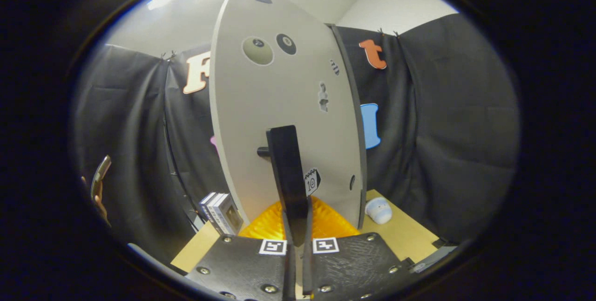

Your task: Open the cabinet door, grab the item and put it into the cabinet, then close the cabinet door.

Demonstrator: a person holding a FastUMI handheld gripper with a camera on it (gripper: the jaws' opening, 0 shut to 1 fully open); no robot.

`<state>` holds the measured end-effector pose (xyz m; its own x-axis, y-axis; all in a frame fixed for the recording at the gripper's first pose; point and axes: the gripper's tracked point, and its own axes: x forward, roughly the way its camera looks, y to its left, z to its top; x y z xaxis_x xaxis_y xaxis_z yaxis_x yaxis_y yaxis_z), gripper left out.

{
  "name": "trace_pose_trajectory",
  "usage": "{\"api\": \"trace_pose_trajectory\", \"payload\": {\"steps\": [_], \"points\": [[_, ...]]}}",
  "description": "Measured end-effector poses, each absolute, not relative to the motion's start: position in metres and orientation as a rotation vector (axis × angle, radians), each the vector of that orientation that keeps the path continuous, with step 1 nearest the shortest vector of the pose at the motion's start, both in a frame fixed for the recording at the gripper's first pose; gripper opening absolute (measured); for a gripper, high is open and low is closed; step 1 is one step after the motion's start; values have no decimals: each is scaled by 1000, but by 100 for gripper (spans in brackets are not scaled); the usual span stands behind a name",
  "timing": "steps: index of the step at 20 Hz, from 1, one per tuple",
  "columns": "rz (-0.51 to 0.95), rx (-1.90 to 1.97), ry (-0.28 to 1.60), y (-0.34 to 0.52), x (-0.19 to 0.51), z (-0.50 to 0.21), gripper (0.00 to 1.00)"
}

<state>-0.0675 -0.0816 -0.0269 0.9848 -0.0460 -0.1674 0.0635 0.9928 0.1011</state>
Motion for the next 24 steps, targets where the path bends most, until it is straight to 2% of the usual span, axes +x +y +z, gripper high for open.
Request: {"api": "trace_pose_trajectory", "payload": {"steps": [11, 19, 24], "points": [[-147, 160, 186, -125, -90, -24, 6], [-71, 150, 204, -138, -96, -21, 5], [-85, 133, 226, -160, -108, -26, 5]]}}
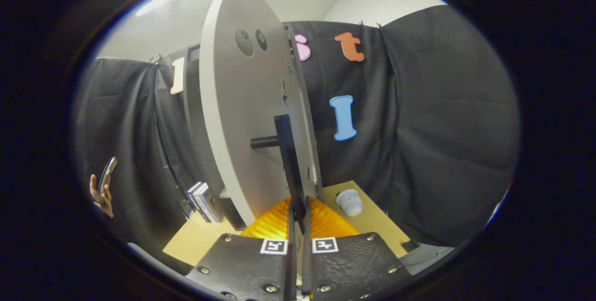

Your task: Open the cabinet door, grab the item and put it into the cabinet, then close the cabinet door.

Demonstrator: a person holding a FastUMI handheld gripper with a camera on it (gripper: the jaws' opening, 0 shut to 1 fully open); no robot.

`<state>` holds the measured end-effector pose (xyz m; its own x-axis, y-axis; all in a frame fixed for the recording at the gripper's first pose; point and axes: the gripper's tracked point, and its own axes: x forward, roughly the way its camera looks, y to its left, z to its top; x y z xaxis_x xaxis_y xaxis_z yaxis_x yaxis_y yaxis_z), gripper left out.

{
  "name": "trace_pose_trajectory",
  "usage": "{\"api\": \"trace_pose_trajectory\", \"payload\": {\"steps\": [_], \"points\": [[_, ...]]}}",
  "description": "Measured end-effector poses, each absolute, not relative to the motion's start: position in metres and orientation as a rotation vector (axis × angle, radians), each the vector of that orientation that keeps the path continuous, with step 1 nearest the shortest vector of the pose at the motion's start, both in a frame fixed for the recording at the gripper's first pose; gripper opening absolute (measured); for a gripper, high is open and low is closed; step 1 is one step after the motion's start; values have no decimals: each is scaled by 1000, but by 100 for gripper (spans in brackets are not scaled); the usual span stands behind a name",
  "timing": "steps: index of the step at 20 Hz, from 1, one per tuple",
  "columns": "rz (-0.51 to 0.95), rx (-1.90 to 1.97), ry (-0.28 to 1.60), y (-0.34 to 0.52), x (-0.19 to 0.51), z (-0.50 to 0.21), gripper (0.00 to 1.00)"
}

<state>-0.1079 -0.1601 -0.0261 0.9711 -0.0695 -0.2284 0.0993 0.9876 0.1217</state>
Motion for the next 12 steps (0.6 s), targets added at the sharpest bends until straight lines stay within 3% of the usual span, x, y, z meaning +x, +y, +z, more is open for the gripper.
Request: {"api": "trace_pose_trajectory", "payload": {"steps": [12], "points": [[-334, 46, 199, -227, -142, -35, 2]]}}
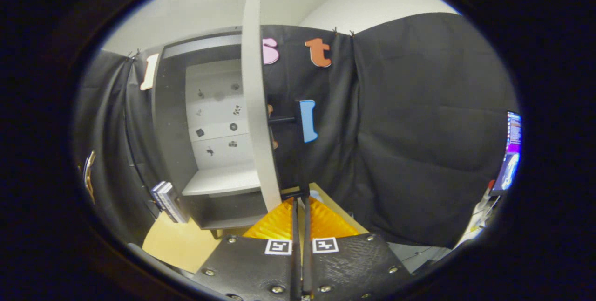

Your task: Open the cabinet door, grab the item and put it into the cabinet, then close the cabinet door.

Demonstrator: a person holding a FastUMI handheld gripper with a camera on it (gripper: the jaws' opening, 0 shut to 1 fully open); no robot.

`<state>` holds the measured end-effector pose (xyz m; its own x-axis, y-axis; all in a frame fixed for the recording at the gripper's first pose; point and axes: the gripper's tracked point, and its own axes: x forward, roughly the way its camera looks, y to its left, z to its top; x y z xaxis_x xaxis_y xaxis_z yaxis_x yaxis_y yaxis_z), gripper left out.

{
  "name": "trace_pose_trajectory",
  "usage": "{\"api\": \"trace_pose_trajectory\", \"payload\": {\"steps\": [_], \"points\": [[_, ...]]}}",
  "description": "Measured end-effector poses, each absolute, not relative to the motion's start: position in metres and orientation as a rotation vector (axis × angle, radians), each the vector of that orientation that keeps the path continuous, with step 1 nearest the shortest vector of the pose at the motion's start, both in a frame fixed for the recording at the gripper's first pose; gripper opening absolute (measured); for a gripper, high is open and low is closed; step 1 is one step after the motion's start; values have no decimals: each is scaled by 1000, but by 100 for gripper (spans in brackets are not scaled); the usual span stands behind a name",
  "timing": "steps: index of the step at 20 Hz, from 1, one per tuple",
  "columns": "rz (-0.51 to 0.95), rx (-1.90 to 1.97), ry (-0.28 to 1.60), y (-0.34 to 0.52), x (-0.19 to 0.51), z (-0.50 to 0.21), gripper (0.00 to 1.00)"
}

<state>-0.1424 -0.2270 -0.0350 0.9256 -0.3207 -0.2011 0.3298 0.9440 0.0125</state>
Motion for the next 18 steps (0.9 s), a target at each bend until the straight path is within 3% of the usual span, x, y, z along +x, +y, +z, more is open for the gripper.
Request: {"api": "trace_pose_trajectory", "payload": {"steps": [7, 16, 17, 18], "points": [[-321, 83, 160, -208, -156, -37, 2], [-193, 62, 424, -150, -157, -178, 2], [-159, 71, 464, -139, -155, -197, 3], [-155, 74, 507, -134, -155, -215, 14]]}}
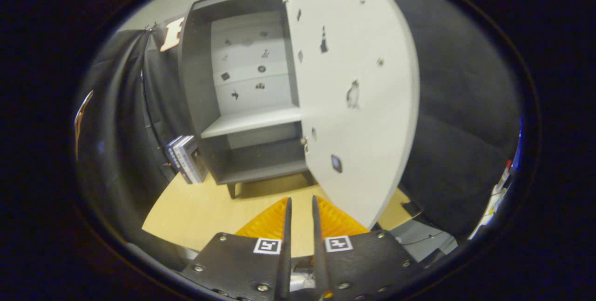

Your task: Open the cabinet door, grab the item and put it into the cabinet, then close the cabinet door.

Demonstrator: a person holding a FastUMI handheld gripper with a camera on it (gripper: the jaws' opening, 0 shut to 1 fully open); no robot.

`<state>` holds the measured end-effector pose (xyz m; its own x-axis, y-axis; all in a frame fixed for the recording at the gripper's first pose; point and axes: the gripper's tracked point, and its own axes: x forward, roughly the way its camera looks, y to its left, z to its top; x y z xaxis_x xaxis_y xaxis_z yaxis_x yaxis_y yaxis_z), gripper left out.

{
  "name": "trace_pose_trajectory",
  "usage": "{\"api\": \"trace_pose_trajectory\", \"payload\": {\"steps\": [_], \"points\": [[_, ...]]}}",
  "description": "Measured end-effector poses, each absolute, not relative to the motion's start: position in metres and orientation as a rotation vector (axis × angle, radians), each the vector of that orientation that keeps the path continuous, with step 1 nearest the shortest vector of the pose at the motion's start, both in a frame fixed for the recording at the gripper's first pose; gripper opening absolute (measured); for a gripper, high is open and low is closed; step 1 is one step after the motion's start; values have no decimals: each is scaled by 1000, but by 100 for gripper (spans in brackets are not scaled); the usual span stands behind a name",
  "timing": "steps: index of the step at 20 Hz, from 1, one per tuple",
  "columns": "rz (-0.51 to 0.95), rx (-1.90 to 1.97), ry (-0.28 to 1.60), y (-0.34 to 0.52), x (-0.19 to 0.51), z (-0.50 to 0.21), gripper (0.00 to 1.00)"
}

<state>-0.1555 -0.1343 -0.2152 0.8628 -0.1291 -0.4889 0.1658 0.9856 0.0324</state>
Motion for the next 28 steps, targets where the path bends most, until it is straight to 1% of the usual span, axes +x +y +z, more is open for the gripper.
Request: {"api": "trace_pose_trajectory", "payload": {"steps": [1, 2, 4, 6, 14, 18, 21, 22, 27, 28], "points": [[-128, 87, 546, -125, -154, -234, 24], [-110, 96, 576, -119, -153, -247, 32], [-75, 111, 642, -106, -152, -275, 35], [-62, 113, 695, -91, -149, -299, 73], [-71, 44, 897, -52, -120, -391, 74], [-110, -14, 978, -50, -106, -436, 74], [-110, 6, 1045, -47, -102, -468, 74], [-115, 8, 1054, -47, -100, -473, 62], [-148, -5, 1076, -49, -86, -499, 61], [-154, -1, 1083, -52, -82, -505, 50]]}}
